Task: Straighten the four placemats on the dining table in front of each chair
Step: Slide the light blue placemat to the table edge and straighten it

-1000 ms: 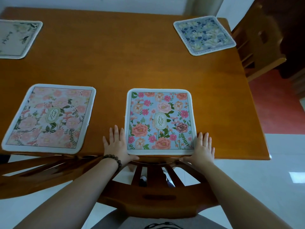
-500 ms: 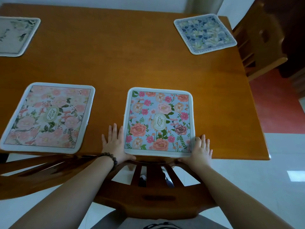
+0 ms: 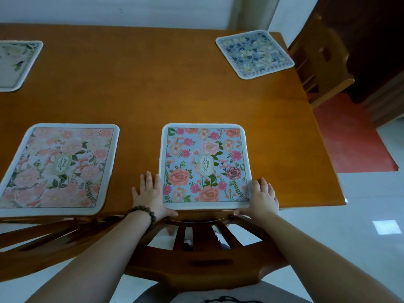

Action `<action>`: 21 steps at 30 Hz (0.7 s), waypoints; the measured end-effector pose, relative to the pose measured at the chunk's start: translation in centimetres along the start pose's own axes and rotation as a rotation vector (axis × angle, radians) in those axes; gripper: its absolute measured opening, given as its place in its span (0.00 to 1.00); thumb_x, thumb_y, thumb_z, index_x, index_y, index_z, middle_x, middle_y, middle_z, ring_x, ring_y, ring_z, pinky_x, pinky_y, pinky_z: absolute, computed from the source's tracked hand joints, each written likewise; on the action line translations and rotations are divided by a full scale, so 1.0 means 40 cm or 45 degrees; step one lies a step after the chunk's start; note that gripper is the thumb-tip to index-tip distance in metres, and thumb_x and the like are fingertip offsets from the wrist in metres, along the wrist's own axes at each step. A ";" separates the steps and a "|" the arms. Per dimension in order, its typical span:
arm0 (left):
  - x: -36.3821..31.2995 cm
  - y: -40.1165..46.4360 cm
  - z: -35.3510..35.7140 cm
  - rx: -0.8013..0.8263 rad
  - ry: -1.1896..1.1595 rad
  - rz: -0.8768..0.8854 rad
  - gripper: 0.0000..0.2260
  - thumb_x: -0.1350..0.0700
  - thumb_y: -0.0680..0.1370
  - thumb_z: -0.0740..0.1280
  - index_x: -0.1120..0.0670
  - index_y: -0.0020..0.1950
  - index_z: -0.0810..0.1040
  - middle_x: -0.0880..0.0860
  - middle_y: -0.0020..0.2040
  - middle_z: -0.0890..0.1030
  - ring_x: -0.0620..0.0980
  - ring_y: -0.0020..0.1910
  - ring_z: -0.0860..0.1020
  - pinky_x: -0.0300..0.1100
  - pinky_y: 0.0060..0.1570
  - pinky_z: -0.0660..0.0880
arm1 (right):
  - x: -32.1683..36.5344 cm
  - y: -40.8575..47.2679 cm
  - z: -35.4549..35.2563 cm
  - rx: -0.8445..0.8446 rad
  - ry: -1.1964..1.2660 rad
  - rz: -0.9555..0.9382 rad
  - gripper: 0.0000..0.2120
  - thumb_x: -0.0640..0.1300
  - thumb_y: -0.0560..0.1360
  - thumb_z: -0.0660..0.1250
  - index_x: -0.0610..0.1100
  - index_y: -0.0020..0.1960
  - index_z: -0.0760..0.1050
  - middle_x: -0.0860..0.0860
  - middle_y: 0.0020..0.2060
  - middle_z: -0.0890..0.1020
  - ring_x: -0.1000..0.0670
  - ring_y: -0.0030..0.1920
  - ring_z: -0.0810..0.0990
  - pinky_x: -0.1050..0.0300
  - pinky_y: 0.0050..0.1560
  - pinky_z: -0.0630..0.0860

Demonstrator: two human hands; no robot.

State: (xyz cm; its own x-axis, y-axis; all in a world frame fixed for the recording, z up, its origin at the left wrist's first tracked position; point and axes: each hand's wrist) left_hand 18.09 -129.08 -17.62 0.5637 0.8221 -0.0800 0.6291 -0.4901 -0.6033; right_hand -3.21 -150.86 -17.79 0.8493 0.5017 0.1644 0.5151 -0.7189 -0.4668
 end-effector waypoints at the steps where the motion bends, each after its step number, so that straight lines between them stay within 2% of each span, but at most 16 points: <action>1: -0.002 -0.001 -0.006 0.016 -0.021 0.005 0.62 0.31 0.60 0.73 0.55 0.76 0.36 0.58 0.77 0.36 0.59 0.75 0.36 0.62 0.72 0.46 | -0.004 0.005 -0.008 0.033 0.025 -0.005 0.50 0.62 0.59 0.78 0.52 0.72 0.54 0.46 0.76 0.52 0.41 0.76 0.48 0.37 0.71 0.58; 5: -0.009 -0.008 -0.031 -0.006 -0.022 0.064 0.60 0.27 0.61 0.68 0.53 0.77 0.38 0.57 0.77 0.37 0.59 0.75 0.36 0.63 0.71 0.45 | -0.030 0.028 -0.051 0.161 0.140 -0.026 0.53 0.65 0.60 0.76 0.50 0.76 0.53 0.48 0.76 0.54 0.41 0.75 0.51 0.38 0.68 0.63; 7: -0.026 -0.014 -0.043 -0.066 -0.031 0.100 0.53 0.26 0.65 0.63 0.52 0.78 0.42 0.57 0.78 0.41 0.58 0.76 0.40 0.61 0.71 0.46 | -0.052 0.032 -0.070 0.177 0.232 -0.011 0.50 0.63 0.63 0.75 0.49 0.76 0.54 0.48 0.75 0.58 0.42 0.73 0.58 0.40 0.63 0.69; 9: -0.058 -0.020 -0.051 -0.178 -0.077 0.173 0.43 0.29 0.71 0.59 0.51 0.77 0.52 0.56 0.77 0.54 0.57 0.76 0.52 0.59 0.70 0.55 | -0.078 0.031 -0.086 0.137 0.333 0.044 0.43 0.61 0.68 0.72 0.49 0.75 0.56 0.46 0.72 0.64 0.43 0.70 0.65 0.42 0.63 0.72; 11: -0.107 -0.021 -0.062 -0.303 -0.137 0.285 0.32 0.33 0.74 0.59 0.51 0.71 0.63 0.53 0.67 0.71 0.54 0.66 0.69 0.54 0.62 0.69 | -0.109 0.029 -0.106 0.068 0.391 0.092 0.38 0.61 0.71 0.68 0.49 0.75 0.57 0.46 0.71 0.65 0.43 0.68 0.67 0.43 0.63 0.72; 12: -0.137 -0.022 -0.069 -0.345 -0.156 0.336 0.29 0.34 0.75 0.59 0.51 0.69 0.65 0.52 0.61 0.74 0.53 0.61 0.72 0.52 0.57 0.73 | -0.127 0.028 -0.118 0.039 0.416 0.109 0.37 0.61 0.72 0.67 0.49 0.75 0.58 0.46 0.71 0.65 0.43 0.68 0.68 0.44 0.63 0.72; 13: -0.170 -0.021 -0.077 -0.372 -0.154 0.378 0.29 0.36 0.75 0.60 0.52 0.69 0.66 0.52 0.60 0.74 0.53 0.59 0.73 0.51 0.55 0.74 | -0.145 0.027 -0.131 0.010 0.444 0.126 0.35 0.61 0.73 0.66 0.49 0.75 0.58 0.46 0.71 0.65 0.43 0.67 0.68 0.44 0.62 0.73; 18: -0.364 -0.001 -0.100 -0.379 -0.087 0.486 0.30 0.36 0.76 0.58 0.52 0.72 0.62 0.52 0.66 0.72 0.52 0.59 0.73 0.50 0.53 0.75 | -0.267 0.014 -0.205 -0.131 0.503 0.179 0.30 0.62 0.75 0.61 0.51 0.73 0.61 0.47 0.70 0.66 0.43 0.65 0.70 0.44 0.59 0.76; 21: -0.514 0.002 -0.100 -0.364 -0.065 0.535 0.31 0.37 0.75 0.59 0.52 0.73 0.61 0.52 0.67 0.71 0.53 0.63 0.70 0.52 0.59 0.72 | -0.367 0.018 -0.252 -0.184 0.513 0.193 0.30 0.61 0.76 0.61 0.49 0.73 0.61 0.46 0.70 0.65 0.42 0.66 0.69 0.44 0.61 0.73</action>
State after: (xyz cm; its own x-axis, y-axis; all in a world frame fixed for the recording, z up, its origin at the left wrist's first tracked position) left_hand 8.68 -147.18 -12.84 0.7771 0.5466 -0.3119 0.4790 -0.8352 -0.2702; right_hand -14.16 -163.60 -11.78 0.8789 0.1790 0.4422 0.3682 -0.8439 -0.3902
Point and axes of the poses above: each hand's wrist, its own y-axis towards the middle knuckle, its own z-axis out of the palm, x = y × z
